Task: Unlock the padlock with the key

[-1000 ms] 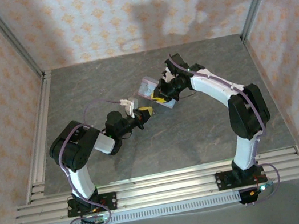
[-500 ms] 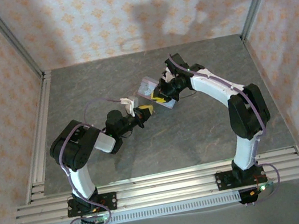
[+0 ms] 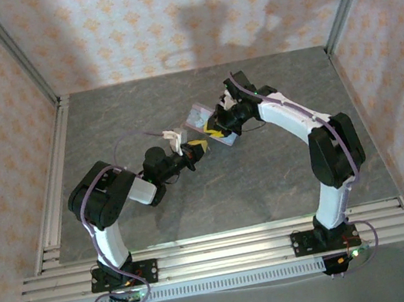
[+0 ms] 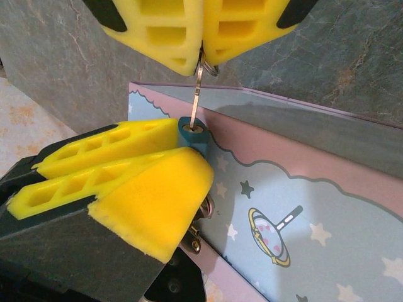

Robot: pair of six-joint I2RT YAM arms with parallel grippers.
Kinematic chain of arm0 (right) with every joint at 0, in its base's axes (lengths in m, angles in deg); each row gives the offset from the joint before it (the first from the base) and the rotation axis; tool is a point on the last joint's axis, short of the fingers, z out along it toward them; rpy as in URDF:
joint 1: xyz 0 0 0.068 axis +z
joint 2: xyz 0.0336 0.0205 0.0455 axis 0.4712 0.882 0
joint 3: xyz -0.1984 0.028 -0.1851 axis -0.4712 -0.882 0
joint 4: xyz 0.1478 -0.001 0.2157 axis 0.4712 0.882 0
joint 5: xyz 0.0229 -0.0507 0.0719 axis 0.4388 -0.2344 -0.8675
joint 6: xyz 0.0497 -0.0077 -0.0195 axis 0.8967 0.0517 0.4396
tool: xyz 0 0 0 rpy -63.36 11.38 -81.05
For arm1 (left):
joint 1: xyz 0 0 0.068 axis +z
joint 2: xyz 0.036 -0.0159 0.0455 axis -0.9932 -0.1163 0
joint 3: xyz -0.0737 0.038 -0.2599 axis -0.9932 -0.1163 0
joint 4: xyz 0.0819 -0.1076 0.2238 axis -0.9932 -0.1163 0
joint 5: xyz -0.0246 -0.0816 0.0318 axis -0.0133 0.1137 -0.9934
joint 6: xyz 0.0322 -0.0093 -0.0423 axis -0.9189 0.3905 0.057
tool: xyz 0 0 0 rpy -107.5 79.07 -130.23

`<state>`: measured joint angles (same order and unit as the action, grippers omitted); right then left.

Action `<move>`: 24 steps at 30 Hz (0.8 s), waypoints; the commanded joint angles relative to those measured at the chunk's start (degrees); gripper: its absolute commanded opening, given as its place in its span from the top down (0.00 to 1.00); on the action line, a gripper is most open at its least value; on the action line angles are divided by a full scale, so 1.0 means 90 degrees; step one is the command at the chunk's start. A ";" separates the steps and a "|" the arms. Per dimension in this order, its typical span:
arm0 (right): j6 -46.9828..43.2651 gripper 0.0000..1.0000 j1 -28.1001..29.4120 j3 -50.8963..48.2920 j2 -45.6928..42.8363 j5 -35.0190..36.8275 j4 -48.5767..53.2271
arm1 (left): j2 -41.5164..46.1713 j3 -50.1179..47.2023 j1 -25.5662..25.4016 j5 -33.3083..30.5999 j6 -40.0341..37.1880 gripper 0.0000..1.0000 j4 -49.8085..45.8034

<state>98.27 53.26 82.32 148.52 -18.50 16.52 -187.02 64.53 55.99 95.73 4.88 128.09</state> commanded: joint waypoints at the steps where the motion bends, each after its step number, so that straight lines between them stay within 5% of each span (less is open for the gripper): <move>1: -0.0058 1.00 0.0010 -0.0050 -0.0167 -0.0280 -0.0171 | -0.0010 0.0240 0.0041 0.0115 0.0025 1.00 0.0335; 24: -0.0396 1.00 0.0009 0.0048 -0.0167 -0.0488 0.0253 | 0.0015 0.0337 0.0384 0.0801 0.0302 1.00 0.0305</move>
<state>96.50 52.45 82.23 148.52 -19.96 16.83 -188.90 67.35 58.33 101.85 7.74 127.11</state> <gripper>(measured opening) 0.160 0.048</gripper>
